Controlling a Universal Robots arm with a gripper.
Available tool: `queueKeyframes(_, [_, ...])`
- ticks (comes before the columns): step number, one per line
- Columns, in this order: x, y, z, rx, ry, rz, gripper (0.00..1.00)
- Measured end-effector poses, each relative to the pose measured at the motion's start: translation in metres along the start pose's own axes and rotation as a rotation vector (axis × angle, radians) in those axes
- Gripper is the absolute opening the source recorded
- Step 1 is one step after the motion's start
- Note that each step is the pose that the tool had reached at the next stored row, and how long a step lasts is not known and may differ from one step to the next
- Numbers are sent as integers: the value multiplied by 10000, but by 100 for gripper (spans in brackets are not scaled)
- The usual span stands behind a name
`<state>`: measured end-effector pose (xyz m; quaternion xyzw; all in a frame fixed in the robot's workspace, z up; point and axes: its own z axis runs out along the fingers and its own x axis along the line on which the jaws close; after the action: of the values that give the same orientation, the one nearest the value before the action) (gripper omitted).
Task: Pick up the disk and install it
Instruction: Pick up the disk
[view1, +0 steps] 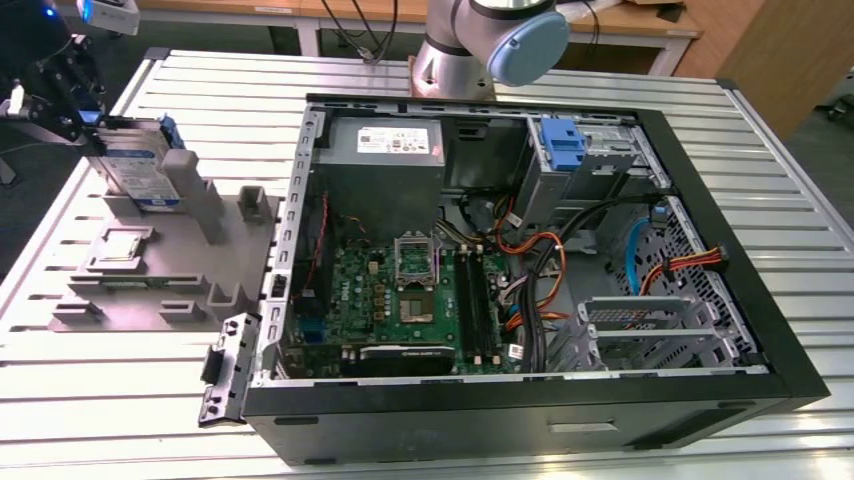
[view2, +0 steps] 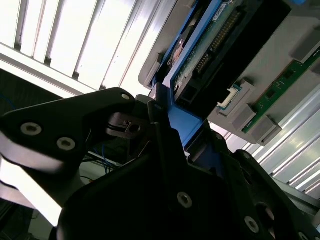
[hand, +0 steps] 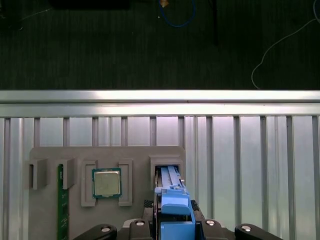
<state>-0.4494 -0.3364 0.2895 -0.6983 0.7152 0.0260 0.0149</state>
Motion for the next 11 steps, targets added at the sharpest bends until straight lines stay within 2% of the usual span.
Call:
queueKeyframes(7, [0, 0, -7, 1, 0, 0, 36])
queueKeyframes(11, [-2, 0, -42, 0, 2, 0, 36])
